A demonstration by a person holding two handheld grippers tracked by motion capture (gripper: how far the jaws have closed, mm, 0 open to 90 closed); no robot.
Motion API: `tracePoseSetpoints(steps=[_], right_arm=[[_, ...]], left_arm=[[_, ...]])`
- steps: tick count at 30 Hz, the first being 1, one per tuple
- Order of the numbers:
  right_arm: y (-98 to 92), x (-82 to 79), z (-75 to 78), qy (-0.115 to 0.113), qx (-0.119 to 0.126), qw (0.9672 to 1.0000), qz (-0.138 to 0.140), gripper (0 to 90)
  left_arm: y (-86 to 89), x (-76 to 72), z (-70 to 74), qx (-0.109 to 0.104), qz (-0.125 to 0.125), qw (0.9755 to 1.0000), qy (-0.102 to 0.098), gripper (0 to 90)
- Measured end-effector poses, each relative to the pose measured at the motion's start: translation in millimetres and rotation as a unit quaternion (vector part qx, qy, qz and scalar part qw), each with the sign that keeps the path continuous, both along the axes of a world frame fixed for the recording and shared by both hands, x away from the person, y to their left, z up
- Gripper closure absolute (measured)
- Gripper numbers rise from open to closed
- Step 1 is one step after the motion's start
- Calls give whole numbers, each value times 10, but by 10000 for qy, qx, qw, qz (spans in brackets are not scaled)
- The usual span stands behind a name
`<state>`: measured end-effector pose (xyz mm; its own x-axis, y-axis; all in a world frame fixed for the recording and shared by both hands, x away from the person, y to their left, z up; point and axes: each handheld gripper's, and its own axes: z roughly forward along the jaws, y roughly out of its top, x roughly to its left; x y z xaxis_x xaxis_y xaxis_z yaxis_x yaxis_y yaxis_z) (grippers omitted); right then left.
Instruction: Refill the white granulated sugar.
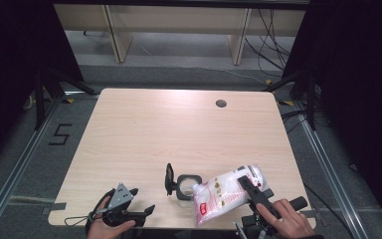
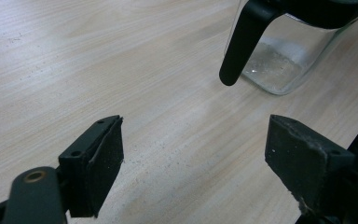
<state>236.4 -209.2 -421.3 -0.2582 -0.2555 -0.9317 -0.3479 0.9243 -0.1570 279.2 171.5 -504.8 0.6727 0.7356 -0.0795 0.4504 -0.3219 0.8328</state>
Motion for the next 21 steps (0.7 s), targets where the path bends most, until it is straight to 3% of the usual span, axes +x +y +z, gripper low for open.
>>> tracePoseSetpoints(steps=[3,6,7,8,9,11,21], right_arm=[[13,-4,28,-8,-87,9999,71,437],[15,-21,28,60,-30,10000,-16,437],[21,-19,49,44,-75,9999,57,436],[27,-9,68,16,-103,9998,191,437],[25,-36,51,114,-12,9999,-25,437],[47,-30,53,71,-150,9998,74,438],[46,-16,55,73,-77,9999,105,440]], left_arm=[[14,6,6,99,-40,9999,3,187],[-2,0,-1,5,0,10000,13,187],[14,8,5,124,-55,9999,-17,187],[10,6,4,88,-36,10000,-9,187],[12,5,4,86,-33,10000,10,188],[4,2,0,39,-15,10000,7,187],[6,5,2,77,-29,10000,12,187]])
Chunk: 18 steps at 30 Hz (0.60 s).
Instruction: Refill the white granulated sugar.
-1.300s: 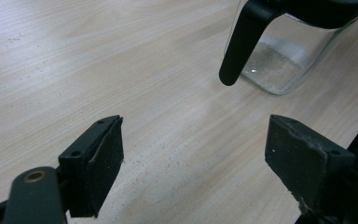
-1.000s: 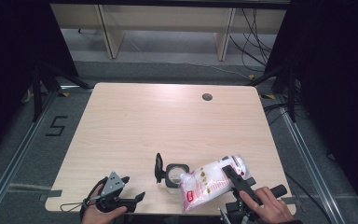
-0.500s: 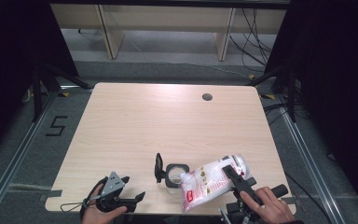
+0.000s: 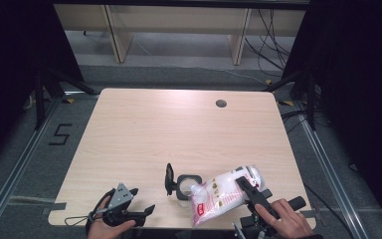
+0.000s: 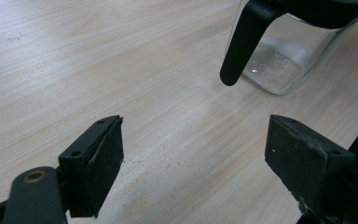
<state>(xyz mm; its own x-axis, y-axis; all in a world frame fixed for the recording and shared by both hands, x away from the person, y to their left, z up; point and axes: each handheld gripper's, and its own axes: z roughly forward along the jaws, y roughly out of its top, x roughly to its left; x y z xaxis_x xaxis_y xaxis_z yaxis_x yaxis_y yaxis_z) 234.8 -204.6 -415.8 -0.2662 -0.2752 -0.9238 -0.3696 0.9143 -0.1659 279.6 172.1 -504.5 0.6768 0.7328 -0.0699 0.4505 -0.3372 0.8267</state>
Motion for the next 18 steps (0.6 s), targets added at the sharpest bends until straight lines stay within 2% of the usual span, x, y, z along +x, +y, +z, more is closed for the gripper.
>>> tracePoseSetpoints(steps=[3,4,5,7,8,9,11,12,13,14,18], right_arm=[[1,-1,-6,-49,-22,10000,12,441],[5,3,-5,-34,-39,10000,35,441],[5,3,-5,-34,-39,10000,35,441],[14,-4,-19,-52,-101,9999,16,441],[13,3,-33,-54,-35,10000,73,442],[20,-6,-17,-29,-118,9999,6,442],[28,-9,-27,-47,-79,10000,10,443],[41,1,-23,-148,-171,9997,119,443],[39,-4,-43,-89,-56,9999,11,443],[43,4,-38,-53,-112,9999,-2,443],[49,21,-35,-79,-176,9998,18,444]], left_arm=[[-3,-3,-2,-50,26,10000,-3,187],[-6,-12,-3,-86,109,9998,108,187],[-6,-12,-3,-86,109,9998,108,187],[-9,-15,-1,-75,82,9999,73,187],[-8,-4,-4,-69,30,10000,-5,187],[-8,-3,-4,-69,33,10000,-2,188],[-6,-4,3,-22,61,10000,11,188],[-1,0,-1,-8,11,10000,-7,187],[0,0,0,-4,6,10000,-9,188],[-9,-3,-2,-75,44,10000,1,187],[-7,-1,-5,-64,35,10000,-5,187]])
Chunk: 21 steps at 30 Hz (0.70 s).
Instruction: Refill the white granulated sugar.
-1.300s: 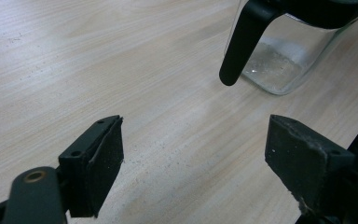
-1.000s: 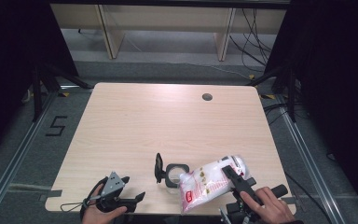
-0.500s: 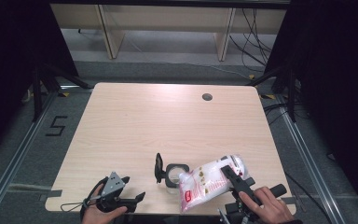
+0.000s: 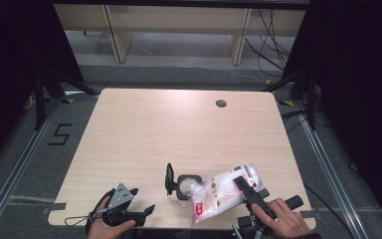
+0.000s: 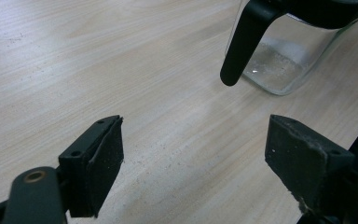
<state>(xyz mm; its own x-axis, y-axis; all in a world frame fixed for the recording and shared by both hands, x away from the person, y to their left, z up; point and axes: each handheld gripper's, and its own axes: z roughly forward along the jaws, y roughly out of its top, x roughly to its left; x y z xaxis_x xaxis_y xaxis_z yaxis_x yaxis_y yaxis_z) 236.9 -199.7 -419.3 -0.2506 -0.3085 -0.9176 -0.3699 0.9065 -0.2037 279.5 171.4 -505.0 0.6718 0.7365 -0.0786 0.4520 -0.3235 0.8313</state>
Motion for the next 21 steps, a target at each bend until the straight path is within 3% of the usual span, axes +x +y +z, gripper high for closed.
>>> tracePoseSetpoints(steps=[3,5,6,9,10,11,16,19,20,21], right_arm=[[-1,11,-13,-9,68,10000,-17,445],[15,29,26,58,-83,9999,-27,444],[12,46,17,51,6,10000,41,444],[19,50,28,39,-66,10000,23,444],[14,45,32,90,-54,9999,-82,443],[14,45,32,90,-54,9999,-82,443],[15,99,32,105,-38,9999,-67,443],[16,113,33,140,-22,9999,-88,442],[20,129,34,132,-19,9999,-72,442],[13,128,22,161,30,9998,-149,442]], left_arm=[[6,3,6,61,-11,10000,5,187],[0,-12,0,-14,76,9999,100,188],[9,-8,5,24,59,9999,98,188],[16,3,8,83,1,10000,21,187],[-10,-13,-3,-55,88,9999,99,188],[-10,-13,-3,-55,88,9999,99,187],[17,2,7,83,5,10000,25,188],[14,4,7,73,8,10000,24,188],[-8,-9,-3,-61,79,9999,90,188],[2,-13,5,27,91,9999,93,188]])
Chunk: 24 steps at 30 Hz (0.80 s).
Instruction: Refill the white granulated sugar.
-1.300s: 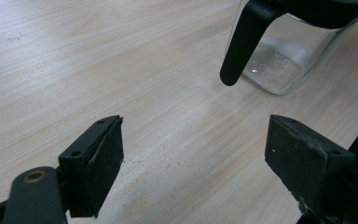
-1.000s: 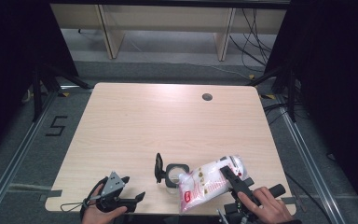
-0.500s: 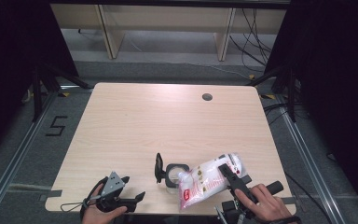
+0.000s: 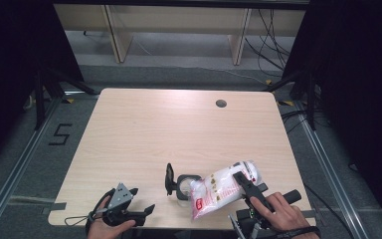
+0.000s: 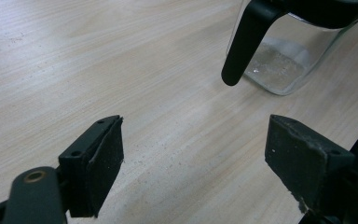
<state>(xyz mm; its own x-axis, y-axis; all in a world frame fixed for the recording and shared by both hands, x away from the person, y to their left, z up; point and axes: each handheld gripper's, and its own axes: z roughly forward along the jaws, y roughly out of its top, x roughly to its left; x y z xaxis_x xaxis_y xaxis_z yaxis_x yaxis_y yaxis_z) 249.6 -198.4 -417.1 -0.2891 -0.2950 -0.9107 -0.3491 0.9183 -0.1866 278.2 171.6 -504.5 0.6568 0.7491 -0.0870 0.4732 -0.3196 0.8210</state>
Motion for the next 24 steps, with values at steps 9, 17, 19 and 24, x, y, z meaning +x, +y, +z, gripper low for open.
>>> tracePoseSetpoints(steps=[9,17,19,24], right_arm=[[3,27,6,45,-34,10000,-72,442],[14,47,21,-9,-65,10000,-39,440],[12,51,25,-36,-132,9999,13,440],[15,70,38,-55,-151,9998,66,439]], left_arm=[[10,15,3,42,-80,9999,-67,188],[16,18,3,49,-95,9999,-79,188],[9,11,2,17,-65,10000,-55,188],[14,17,4,47,-94,9999,-84,188]])
